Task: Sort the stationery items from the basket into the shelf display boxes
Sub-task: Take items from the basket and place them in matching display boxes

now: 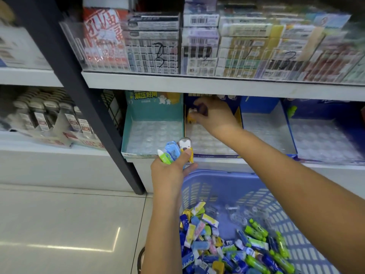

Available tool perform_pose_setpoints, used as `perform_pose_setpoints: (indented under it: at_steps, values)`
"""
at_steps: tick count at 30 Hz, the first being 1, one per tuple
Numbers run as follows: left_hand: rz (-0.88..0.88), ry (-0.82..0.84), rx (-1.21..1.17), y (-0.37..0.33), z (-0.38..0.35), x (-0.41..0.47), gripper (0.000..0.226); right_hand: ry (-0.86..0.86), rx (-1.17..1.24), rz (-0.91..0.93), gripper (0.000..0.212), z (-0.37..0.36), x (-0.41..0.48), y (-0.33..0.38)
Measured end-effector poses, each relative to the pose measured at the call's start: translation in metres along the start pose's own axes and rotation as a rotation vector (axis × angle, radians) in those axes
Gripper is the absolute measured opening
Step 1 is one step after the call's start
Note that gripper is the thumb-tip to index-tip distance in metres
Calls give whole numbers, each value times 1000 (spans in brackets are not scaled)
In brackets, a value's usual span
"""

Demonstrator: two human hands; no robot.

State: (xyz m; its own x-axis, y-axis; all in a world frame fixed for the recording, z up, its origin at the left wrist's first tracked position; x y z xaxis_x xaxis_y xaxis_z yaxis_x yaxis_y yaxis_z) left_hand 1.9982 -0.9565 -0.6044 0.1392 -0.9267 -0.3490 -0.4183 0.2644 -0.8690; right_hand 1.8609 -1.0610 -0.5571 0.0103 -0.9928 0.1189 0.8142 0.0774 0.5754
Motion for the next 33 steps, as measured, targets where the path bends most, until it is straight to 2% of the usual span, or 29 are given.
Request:
perform_pose_setpoints:
  at_steps: [1, 3, 5, 9, 11, 14, 16, 19, 24, 27, 33]
  values:
    - [-21, -11, 14, -1, 0, 0, 15, 40, 194, -58, 24, 4, -15, 2]
    - [-72, -17, 50, -4, 1, 1, 13, 243, 517, -115, 15, 10, -46, 9]
    - [-126, 21, 109, -6, -1, -1, 14, 340, 515, -71, 17, 15, -68, 13]
    - [-192, 126, 142, -10, -6, -6, 14, 271, 542, -79, 19, 19, -77, 14]
    - [-196, 107, 146, -10, -8, -7, 16, 243, 593, -77, 15, 20, -73, 12]
    - [-159, 26, 131, -10, -3, -6, 12, 51, 656, -80, 13, 25, -57, -2]
    - [-145, -13, 187, -10, 1, -6, 6, -107, 511, -64, 14, 27, -40, -15]
    - [-134, -42, 270, -10, 3, -6, 23, -214, 267, -32, 17, 24, -15, -31]
    - [-66, -17, 166, -12, 2, -6, 25, -162, 118, 32, 16, 11, 12, -45]
    - [-34, 26, 124, -11, 5, -3, 12, -78, 4, 73, 19, 4, 17, -49]
    - [22, 99, 43, -6, 5, 0, 16, -2, -17, 29, 24, 0, 25, -49]
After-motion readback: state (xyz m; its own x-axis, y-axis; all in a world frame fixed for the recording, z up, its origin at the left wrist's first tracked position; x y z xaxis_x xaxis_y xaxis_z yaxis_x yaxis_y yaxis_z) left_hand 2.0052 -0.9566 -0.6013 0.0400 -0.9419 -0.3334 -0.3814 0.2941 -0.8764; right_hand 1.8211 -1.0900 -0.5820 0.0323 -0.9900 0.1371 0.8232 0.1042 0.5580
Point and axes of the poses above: each hand's wrist, its own x-axis towards the middle knuckle, its own z-axis out of the back of the hand, y = z × x, the point moved 2 cm from there along x, towards the middle knuckle, and after that the axes turned 2 degrees about x, right-handed, at the moved point
